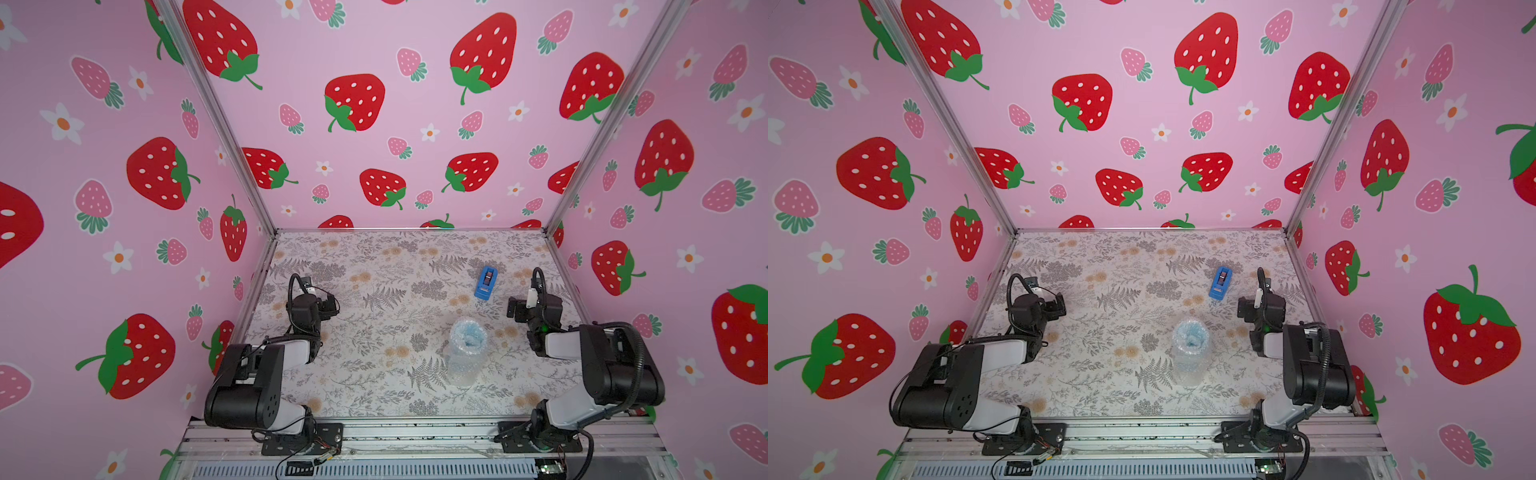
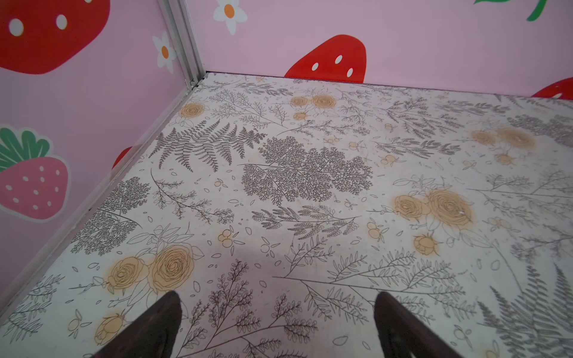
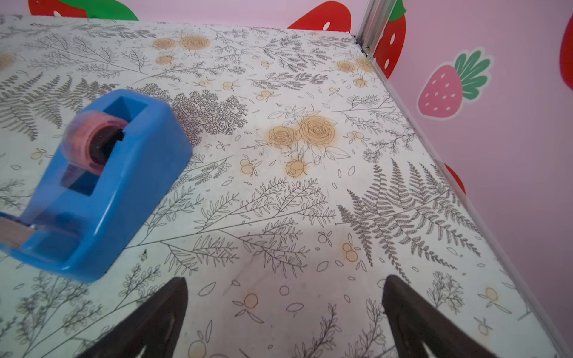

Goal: Wrap wine glasses in bubble wrap
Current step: Reset both arms

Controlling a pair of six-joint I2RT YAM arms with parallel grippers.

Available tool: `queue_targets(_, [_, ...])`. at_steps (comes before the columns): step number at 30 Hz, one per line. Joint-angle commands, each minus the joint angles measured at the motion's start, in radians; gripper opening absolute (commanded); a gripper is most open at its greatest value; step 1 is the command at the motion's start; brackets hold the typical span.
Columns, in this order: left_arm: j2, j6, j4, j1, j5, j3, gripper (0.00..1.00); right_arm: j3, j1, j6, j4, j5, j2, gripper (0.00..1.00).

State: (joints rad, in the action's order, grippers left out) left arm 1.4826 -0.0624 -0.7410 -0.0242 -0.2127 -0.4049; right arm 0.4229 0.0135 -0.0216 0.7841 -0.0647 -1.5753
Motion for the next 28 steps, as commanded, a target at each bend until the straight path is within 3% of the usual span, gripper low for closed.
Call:
queue_targets(1, [0.052, 0.024, -0.053, -0.006, 0.031, -0.03, 0.99, 0.03, -0.009, 0.038, 0.009, 0.032, 0.002, 0.99])
queue_targets(28, [0.064, 0.015, -0.043, 0.006, 0.044, -0.039, 0.99, 0.031, -0.014, 0.041, 0.005, 0.025, 0.005, 0.99])
